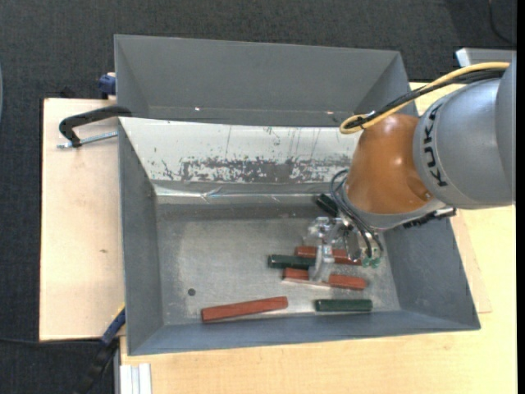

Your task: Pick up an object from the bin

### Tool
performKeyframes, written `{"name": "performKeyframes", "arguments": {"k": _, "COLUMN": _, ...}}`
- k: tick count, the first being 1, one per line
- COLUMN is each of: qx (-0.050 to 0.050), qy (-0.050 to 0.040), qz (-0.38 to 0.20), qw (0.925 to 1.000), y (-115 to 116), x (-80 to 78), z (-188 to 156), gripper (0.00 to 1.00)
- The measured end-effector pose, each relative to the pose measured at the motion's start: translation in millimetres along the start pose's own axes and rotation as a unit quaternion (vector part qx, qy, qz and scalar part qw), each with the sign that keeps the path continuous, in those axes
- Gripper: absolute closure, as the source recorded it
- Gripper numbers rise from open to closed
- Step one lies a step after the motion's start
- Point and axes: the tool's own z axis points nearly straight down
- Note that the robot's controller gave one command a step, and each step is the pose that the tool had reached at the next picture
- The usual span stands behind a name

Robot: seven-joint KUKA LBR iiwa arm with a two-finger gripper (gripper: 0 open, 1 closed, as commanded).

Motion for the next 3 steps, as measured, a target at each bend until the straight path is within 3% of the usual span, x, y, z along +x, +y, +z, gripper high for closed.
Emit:
{"name": "performKeyframes", "arguments": {"k": 1, "qx": 0.0, "qy": -0.0001, "qz": 0.0, "qw": 1.0, "y": 0, "x": -0.1, "z": 0, "gripper": 1.0}}
{"name": "performKeyframes", "arguments": {"k": 2, "qx": 0.001, "qy": -0.0009, "qz": -0.002, "qw": 1.0, "y": -20, "x": -9.2, "z": -43, "gripper": 1.0}}
{"name": "performKeyframes", "arguments": {"k": 3, "qx": 0.002, "qy": -0.0005, "qz": 0.048, "qw": 0.9989, "y": 0, "x": 28.0, "z": -94, "gripper": 1.0}}
